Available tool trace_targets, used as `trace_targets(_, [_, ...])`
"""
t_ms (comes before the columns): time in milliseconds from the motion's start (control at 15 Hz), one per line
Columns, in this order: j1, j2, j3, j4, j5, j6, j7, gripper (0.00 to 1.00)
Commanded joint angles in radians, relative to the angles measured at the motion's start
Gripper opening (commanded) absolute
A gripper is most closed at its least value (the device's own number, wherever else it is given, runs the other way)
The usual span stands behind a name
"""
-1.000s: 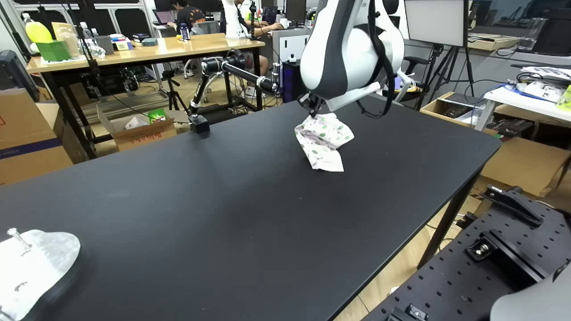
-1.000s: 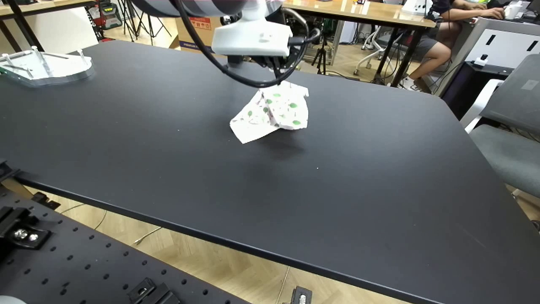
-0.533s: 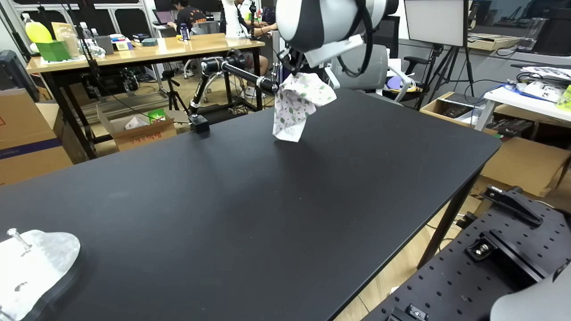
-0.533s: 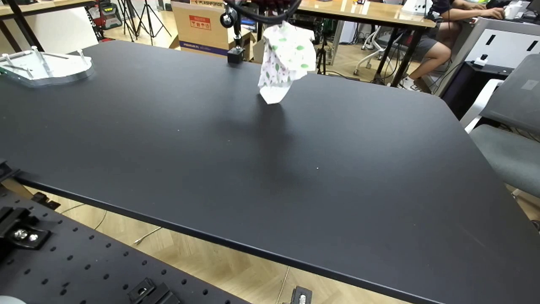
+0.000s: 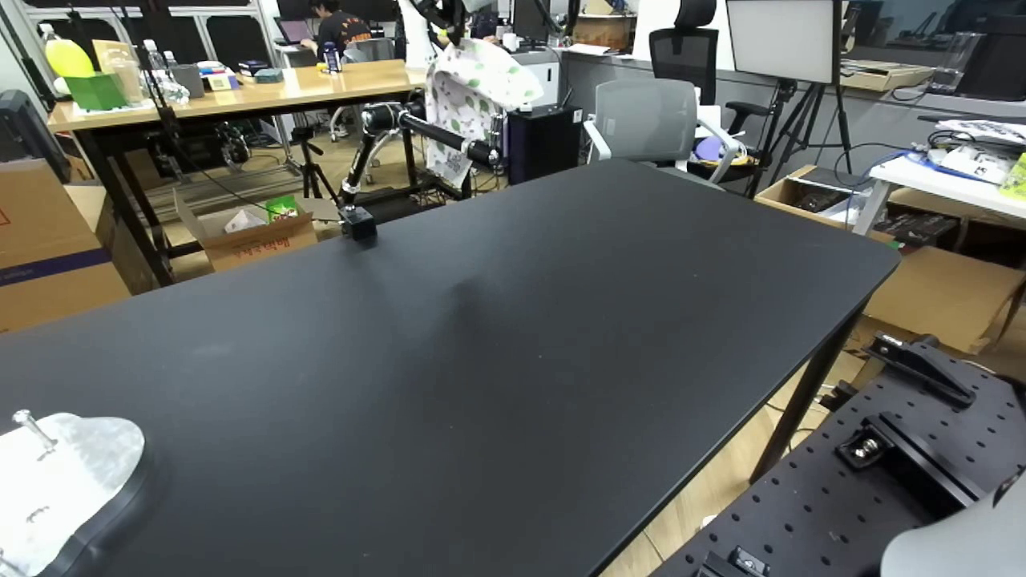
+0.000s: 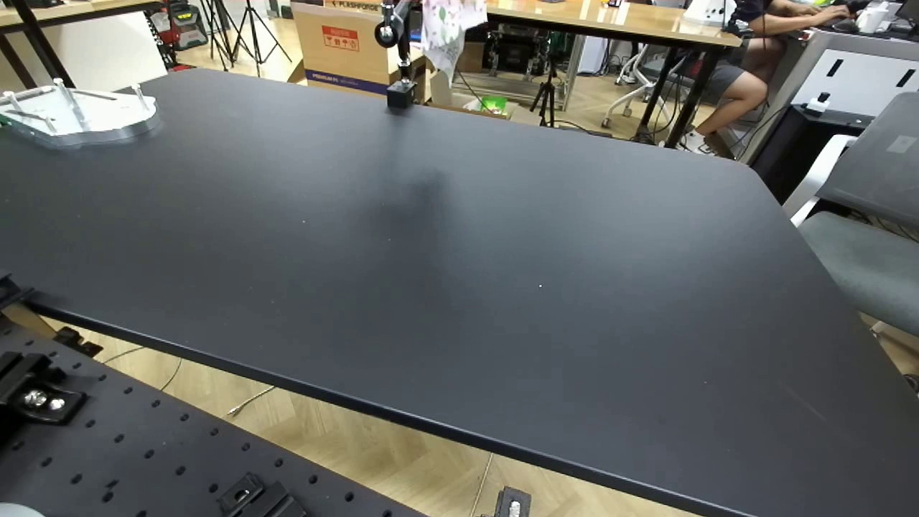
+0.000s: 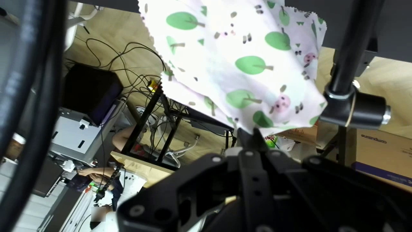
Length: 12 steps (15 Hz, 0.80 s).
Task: Remove the towel from the handle and put it on the table twice
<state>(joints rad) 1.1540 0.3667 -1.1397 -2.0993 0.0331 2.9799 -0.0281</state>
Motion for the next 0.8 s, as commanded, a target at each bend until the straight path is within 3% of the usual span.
trace_targets(0, [0.223, 0.05, -0.2, 0.06, -0.048, -0.178, 0.108, 0.0])
trace_targets(67, [0.258, 0.023, -0.226, 0.056, -0.156, -0.221, 0.181, 0.0])
trace_targets(333, [0.466, -0.006, -0.38, 0.025, -0.281, -0.365, 0.23, 0.0])
trace_targets(733, [0.722, 0.017, -0.591, -0.067, -0.253, -0.44, 0.181, 0.0])
